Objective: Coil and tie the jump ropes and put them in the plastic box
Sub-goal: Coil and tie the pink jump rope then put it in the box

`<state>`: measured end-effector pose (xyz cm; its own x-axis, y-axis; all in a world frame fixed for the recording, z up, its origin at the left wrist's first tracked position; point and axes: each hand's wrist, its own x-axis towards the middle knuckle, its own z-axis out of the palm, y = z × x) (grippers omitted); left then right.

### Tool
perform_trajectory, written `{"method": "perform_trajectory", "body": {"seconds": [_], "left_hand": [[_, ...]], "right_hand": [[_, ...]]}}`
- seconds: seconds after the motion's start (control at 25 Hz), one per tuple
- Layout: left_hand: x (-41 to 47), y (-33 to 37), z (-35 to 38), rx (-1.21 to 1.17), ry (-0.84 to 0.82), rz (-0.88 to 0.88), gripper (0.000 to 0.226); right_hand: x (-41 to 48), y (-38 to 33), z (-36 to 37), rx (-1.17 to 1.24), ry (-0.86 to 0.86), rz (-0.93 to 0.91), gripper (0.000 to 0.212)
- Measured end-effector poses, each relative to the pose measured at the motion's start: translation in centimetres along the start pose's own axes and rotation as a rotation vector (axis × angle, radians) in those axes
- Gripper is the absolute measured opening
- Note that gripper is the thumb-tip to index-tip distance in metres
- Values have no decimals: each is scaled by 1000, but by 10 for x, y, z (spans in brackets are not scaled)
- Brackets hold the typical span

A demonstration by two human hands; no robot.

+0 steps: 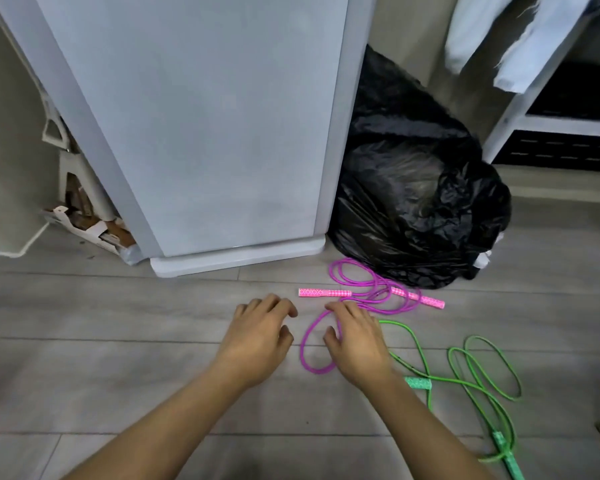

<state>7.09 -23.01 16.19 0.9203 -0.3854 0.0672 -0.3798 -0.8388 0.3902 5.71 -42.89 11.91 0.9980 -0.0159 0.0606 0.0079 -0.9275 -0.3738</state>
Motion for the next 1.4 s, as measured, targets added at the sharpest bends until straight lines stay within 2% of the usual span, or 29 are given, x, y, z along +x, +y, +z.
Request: {"method": "perform_trajectory", "body": {"seconds": [0.32,0.52,0.64,0.76,0.92,1.08,1.24,1.32,1.4], "left_hand": [[64,-55,81,-14,-37,-8,30],[78,-87,115,-18,-113,-44,28],[82,-100,126,-19,-144,-54,28],[88,-107,133,-20,-165,-53,28],[78,-120,140,-7,-180,-85,30],[46,-124,157,13,-305,-132,38],[12,-138,173,120,-393,-255,56],[-5,-145,181,142,-436,-352,72],[-14,-148,188,190,-455,-425,77]], "right_hand": [[85,55,105,-8,-77,102,43],[147,98,149,-164,-138,237,50],[170,124,168,-277,-242,277,56],[180,139,183,-269,-391,363,63],[162,119,213,-267,-299,241,53],[106,72,254,65,-183,207,44],[68,3,265,202,-273,-27,30],[62,-21,250,292,-345,-89,39],[70,-11,234,204,-214,-68,43]]}}
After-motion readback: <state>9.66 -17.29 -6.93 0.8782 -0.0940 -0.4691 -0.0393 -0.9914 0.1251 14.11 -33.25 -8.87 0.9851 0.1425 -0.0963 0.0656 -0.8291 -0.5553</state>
